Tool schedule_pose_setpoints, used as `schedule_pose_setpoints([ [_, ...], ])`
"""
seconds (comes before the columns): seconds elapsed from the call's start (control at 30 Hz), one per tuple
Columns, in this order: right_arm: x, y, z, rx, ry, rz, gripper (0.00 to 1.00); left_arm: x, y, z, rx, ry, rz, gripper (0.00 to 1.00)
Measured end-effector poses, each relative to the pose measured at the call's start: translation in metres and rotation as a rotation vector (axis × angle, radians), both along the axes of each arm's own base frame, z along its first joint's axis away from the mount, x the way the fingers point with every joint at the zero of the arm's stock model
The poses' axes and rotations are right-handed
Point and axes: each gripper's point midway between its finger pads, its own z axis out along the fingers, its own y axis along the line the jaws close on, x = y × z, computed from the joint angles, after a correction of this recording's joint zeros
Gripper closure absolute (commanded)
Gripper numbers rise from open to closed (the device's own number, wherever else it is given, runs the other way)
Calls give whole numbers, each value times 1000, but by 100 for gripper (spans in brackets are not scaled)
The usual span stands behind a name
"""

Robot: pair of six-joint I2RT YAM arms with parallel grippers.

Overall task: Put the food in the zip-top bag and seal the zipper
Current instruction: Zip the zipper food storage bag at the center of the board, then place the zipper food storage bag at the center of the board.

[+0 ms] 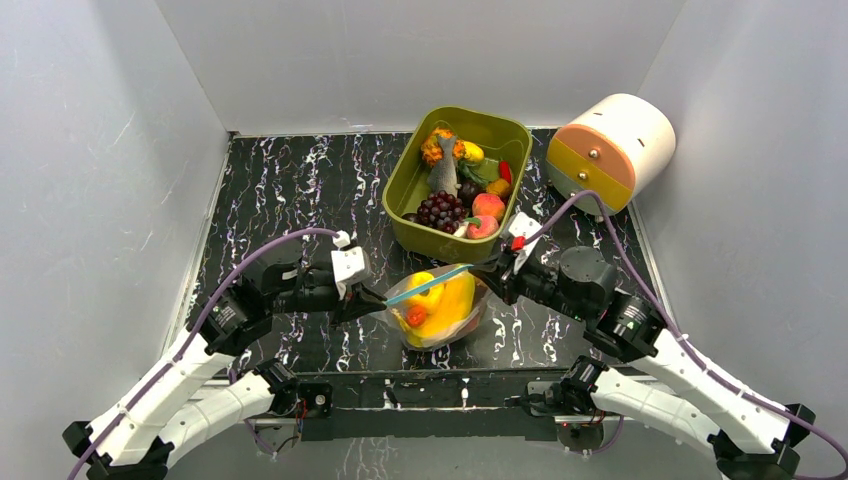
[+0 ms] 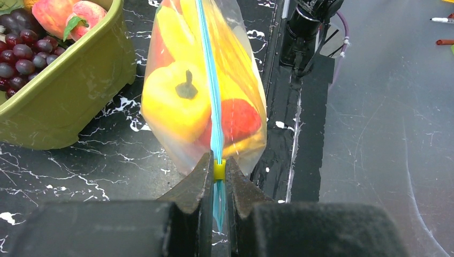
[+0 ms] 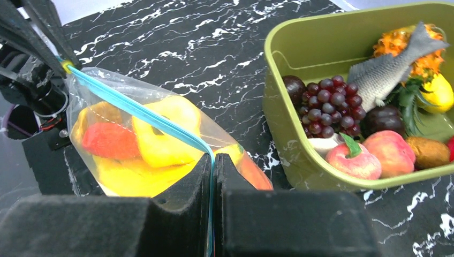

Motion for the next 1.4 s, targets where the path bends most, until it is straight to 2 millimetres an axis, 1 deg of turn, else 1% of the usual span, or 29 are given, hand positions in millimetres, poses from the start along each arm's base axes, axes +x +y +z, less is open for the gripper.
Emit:
schedule_pose_setpoints([
  [0.23, 2, -24, 6, 36, -1, -111, 100, -2, 3, 3, -6, -17, -2, 100],
  [0.33, 1, -27, 7, 47, 7, -125, 100, -1, 3, 4, -10, -28, -1, 100],
  [0.43, 2, -29, 2, 46, 31, -153, 100, 0, 4, 5, -12, -38, 6, 100],
  [0.6, 2, -30, -1, 57, 54, -163, 100, 0, 6, 8, -20, -54, 18, 100],
  [0.83, -8, -15, -13, 16, 55, -46, 100, -6, 17, -1, 21, -27, 40, 100],
  [1.0, -14, -1, -15, 10, 46, 47, 100, -9, 30, -5, 47, -30, 81, 100],
  [1.13, -22, 16, -19, 5, 61, 152, 100, -14, 44, 3, 49, -47, 123, 100],
  [1.27, -32, 35, -29, -5, 105, 275, 100, -20, 56, 14, 20, -84, 162, 100],
  [1.33, -34, 43, -34, -14, 122, 319, 100, -22, 63, 16, 10, -98, 185, 100],
  [1.4, -33, 50, -35, -7, 111, 348, 100, -22, 67, 18, -1, -111, 205, 100],
])
